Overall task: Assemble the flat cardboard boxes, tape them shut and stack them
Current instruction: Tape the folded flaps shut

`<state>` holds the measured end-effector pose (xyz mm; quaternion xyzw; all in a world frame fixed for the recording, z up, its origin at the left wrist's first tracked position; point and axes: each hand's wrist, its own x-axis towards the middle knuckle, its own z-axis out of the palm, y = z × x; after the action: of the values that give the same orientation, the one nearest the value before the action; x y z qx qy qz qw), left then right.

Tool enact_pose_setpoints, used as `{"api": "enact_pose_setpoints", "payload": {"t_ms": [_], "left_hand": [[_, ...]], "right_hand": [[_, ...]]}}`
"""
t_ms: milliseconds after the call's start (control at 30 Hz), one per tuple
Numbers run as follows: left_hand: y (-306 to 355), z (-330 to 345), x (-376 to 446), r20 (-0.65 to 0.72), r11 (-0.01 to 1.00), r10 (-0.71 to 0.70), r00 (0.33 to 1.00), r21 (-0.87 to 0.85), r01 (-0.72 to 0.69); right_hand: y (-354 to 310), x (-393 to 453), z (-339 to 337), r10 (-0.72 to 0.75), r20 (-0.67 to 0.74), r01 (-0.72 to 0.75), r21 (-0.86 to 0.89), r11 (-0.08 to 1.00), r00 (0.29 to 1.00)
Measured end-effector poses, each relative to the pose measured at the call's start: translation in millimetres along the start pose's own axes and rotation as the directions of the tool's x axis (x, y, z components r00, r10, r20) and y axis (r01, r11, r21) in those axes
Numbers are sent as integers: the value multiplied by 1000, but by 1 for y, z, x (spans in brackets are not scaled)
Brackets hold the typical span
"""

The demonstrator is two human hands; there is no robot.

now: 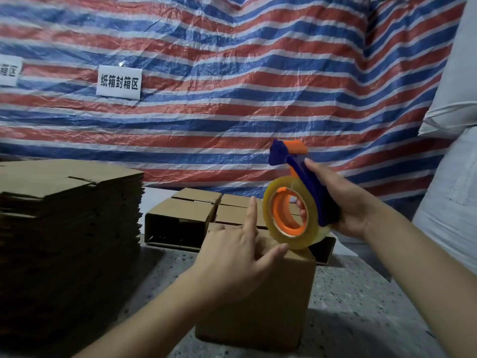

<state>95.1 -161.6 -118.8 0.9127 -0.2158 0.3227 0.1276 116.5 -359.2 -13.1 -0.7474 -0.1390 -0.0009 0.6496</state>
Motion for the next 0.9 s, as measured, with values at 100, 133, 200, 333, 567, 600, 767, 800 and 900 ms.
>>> {"api": "enact_pose_setpoints", "payload": {"t_ms": [100,133,200,333,567,600,767,800,900], "left_hand": [[2,2,0,-42,999,-29,999,-19,28],[2,3,0,-59,999,-28,998,-26,27],[1,5,1,-96,999,-21,995,-34,18],[2,9,3,-164,998,-58,985,-13,57],[5,12,5,-177,986,-168,970,-9,169],[5,11,6,-181,985,-173,968,-4,175],[6,8,5,-162,983,-178,970,15,183],[5,7,5,-152,983,-179,972,5,182],[3,-1,7,-112,974,-216,970,-93,206]], "right_hand": [[-5,-1,4,16,52,-14,-40,999,999],[-8,-1,5,20,60,-16,-72,997,998],[-13,0,8,32,65,-23,-141,990,997],[-18,4,19,42,32,-35,-194,980,999],[-19,5,26,27,52,-16,-190,982,998],[-19,5,27,25,58,-13,-198,980,998],[-26,6,32,43,76,-17,-316,949,996],[-30,7,31,54,72,-27,-335,942,996],[-43,12,22,123,72,-89,-361,928,990]]}}
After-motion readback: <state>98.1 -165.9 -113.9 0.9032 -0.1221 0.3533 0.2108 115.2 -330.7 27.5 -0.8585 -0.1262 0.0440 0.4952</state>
